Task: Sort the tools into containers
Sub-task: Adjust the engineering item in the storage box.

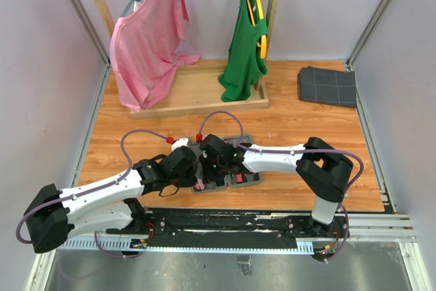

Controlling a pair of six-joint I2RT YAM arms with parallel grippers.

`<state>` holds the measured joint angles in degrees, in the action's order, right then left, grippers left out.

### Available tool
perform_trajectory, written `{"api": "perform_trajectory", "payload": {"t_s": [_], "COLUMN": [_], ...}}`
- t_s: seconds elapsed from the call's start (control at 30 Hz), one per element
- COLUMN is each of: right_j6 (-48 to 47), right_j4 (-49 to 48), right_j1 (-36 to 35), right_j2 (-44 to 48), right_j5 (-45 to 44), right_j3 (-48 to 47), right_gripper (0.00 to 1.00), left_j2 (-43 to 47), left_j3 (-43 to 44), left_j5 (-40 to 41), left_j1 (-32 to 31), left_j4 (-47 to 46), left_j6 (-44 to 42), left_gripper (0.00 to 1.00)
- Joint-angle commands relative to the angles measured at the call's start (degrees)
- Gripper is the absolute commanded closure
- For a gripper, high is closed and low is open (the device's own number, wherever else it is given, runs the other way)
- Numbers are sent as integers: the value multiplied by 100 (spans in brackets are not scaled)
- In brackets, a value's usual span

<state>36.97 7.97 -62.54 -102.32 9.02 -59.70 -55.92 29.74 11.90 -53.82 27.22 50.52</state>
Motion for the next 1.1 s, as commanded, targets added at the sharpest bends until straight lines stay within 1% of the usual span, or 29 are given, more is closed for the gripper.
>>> {"api": "perform_trajectory", "payload": {"t_s": [0.0, 0.27, 0.53, 0.73, 1.07], "right_j6": [-128, -131, -137, -136, -81], "right_j4": [816, 751, 729, 727, 718], "right_j1": [-127, -127, -129, -126, -68], "right_j2": [-459, -457, -490, -449, -372], "right_j5": [-579, -565, -543, -562, -629], "right_j3": [456, 494, 486, 512, 610], "right_gripper": [99, 99, 99, 99, 99], "left_j2": [-287, -663, -774, -1036, -1604], "left_j3": [146, 210, 203, 116, -318], "left_j5": [59, 210, 326, 383, 69], "left_j1": [-54, -58, -56, -58, -71], "left_j4": [280, 293, 284, 293, 361], "left_j6": [50, -7, -33, 54, 359], "left_gripper": [91, 91, 91, 91, 94]}}
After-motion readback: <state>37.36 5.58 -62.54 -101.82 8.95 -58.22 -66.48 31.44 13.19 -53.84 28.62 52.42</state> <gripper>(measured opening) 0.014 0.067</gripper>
